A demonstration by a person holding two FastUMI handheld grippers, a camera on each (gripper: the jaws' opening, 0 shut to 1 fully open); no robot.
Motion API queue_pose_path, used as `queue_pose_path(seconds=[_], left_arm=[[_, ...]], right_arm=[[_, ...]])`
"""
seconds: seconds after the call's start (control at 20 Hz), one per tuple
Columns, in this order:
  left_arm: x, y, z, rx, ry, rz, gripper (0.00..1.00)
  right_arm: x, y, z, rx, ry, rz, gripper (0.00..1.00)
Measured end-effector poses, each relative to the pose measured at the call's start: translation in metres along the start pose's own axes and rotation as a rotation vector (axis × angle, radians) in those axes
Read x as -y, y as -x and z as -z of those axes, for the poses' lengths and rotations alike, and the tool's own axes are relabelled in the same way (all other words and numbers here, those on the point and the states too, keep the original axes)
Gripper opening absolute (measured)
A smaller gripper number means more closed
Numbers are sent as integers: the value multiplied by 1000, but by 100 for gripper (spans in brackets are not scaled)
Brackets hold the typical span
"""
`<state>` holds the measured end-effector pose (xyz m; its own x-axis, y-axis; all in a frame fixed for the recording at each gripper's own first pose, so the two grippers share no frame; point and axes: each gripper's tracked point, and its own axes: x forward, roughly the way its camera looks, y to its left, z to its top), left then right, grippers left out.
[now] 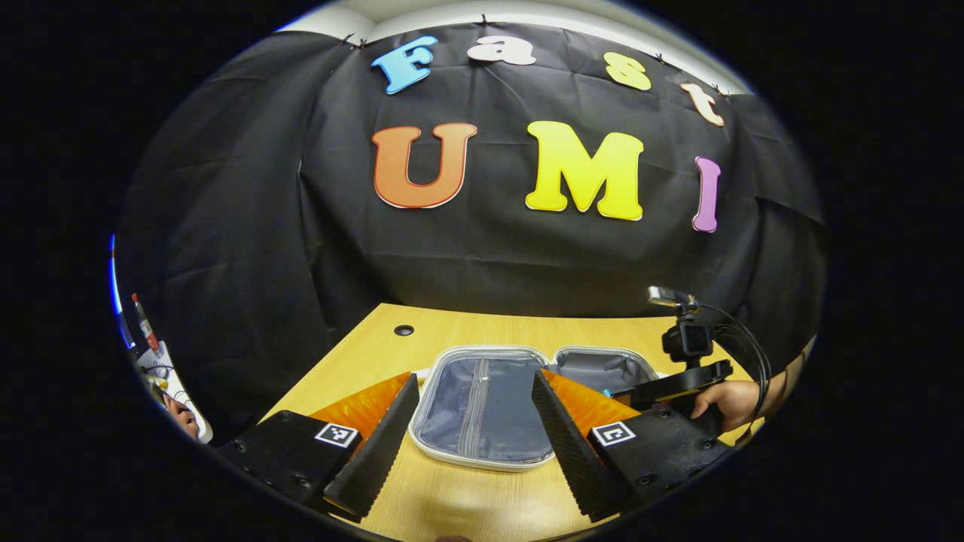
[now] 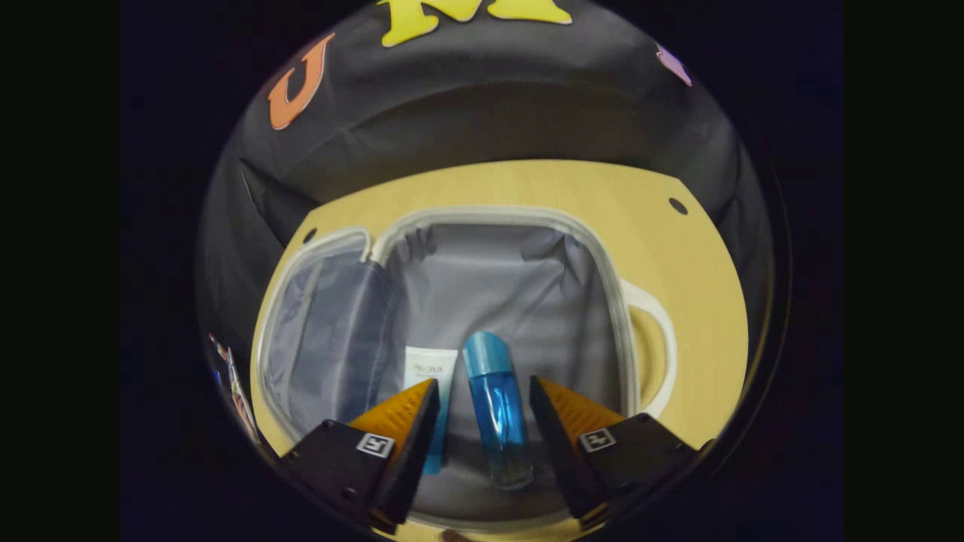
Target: First open the suitcase, pack the skin care products into it, and then close the suitcase.
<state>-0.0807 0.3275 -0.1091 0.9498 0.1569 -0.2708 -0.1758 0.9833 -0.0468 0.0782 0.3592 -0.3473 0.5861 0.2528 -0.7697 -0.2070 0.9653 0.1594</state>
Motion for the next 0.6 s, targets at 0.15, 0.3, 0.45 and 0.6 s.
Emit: queue_pose_path(seconds=[0.15,0.3,0.45,0.6], left_arm=[[-28,-14,4,-15,82,-21,96],[-60,-42,2,1,220,-27,98],[-87,-71,25,-65,417,1,98],[-121,-104,57,-122,602,22,98]], right_arm=[[1,53,-39,173,76,-17,81],[10,127,-75,343,144,-34,77],[32,210,-104,502,203,-26,77],[68,282,-120,625,226,44,82]])
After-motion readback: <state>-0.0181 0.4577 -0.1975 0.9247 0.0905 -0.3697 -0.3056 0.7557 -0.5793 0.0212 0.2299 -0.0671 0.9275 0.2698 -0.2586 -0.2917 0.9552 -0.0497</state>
